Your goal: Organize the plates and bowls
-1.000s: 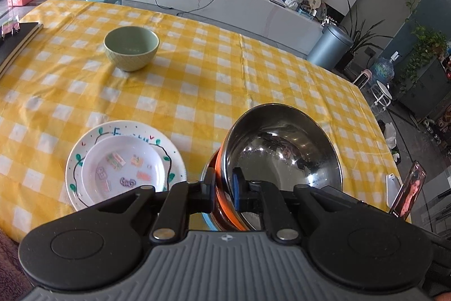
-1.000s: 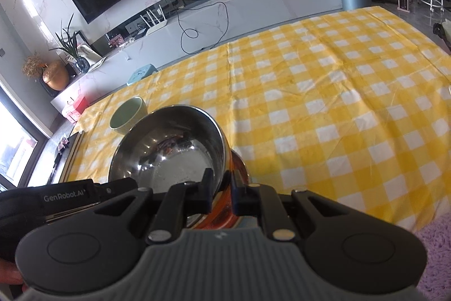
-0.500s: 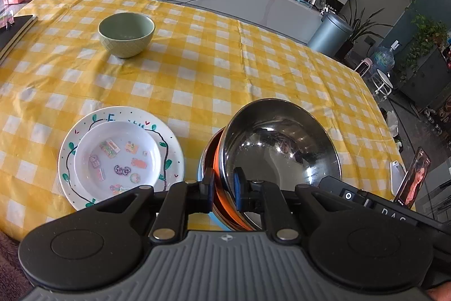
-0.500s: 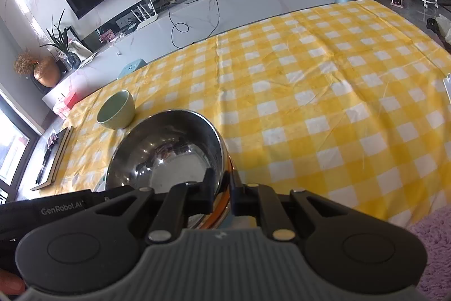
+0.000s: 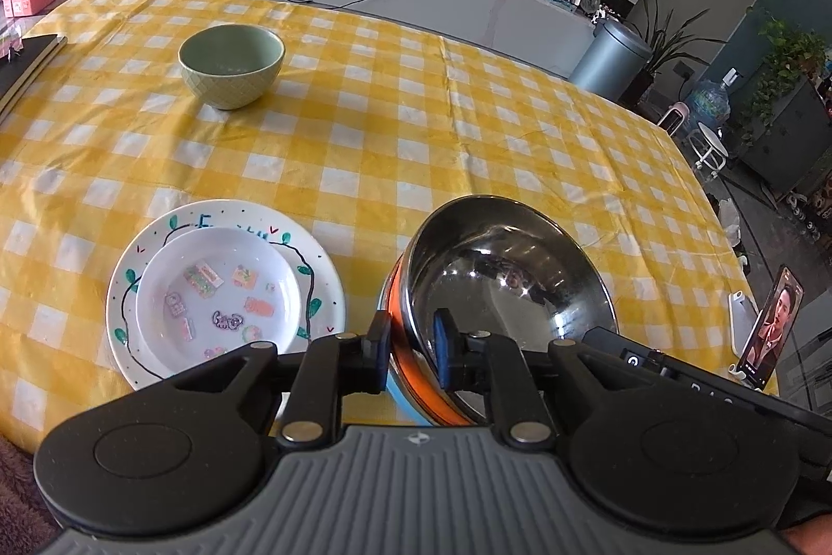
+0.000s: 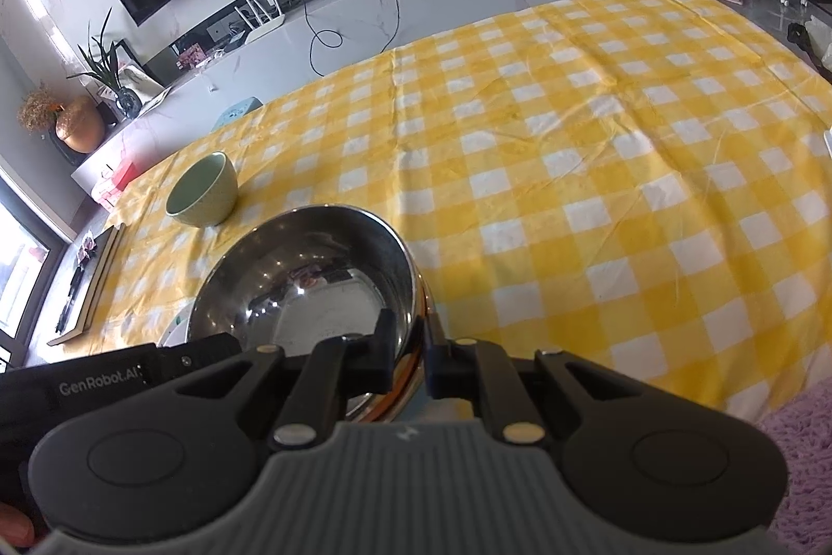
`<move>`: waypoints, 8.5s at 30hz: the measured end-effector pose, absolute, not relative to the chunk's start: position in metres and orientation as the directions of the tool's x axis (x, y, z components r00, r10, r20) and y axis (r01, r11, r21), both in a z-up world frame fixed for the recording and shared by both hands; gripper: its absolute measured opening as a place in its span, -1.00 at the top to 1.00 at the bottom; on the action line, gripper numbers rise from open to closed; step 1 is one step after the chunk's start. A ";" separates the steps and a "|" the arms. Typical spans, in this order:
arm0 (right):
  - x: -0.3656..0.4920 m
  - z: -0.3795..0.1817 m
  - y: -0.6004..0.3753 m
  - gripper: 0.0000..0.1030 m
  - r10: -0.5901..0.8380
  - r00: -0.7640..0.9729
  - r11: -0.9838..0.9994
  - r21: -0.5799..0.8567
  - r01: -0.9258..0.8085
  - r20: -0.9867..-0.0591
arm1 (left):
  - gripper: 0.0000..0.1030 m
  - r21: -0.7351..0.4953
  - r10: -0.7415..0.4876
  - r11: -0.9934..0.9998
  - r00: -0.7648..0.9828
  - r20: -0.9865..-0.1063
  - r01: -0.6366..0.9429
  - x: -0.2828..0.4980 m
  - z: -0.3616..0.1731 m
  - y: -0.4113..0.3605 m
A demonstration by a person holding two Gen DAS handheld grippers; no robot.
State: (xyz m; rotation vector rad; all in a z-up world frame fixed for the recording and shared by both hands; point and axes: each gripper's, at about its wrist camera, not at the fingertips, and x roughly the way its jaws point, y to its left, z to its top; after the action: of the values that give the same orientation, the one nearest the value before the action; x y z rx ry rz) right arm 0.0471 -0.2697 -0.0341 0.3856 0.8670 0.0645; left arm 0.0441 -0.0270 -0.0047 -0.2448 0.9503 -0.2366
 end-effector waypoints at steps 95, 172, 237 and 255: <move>0.357 -0.088 -0.065 0.82 0.364 0.380 0.921 0.391 -0.006 -0.850 | 0.84 -0.297 -0.157 0.937 0.540 -0.827 -0.182 0.285 -0.059 0.130; 0.100 -0.026 -0.255 0.85 0.301 0.412 0.942 0.335 0.009 -0.860 | 0.84 -0.214 -0.274 0.961 0.470 -0.839 0.178 0.075 0.002 -0.050; 0.087 -0.003 -0.246 0.33 0.261 0.580 0.965 0.197 -0.172 -0.771 | -0.15 -0.201 -0.287 0.958 0.658 -0.696 0.205 0.069 0.027 -0.018; 0.072 -0.066 -0.287 -0.29 0.313 0.653 0.857 0.502 0.119 -0.689 | -0.55 -0.460 -0.371 0.887 0.657 -0.656 0.041 0.058 -0.035 0.011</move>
State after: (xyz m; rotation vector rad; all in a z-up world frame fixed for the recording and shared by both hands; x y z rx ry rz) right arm 0.0717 -0.2870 -0.0658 0.5475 0.8625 0.1167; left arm 0.0577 0.0106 -0.0345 -0.4316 0.8265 -0.2417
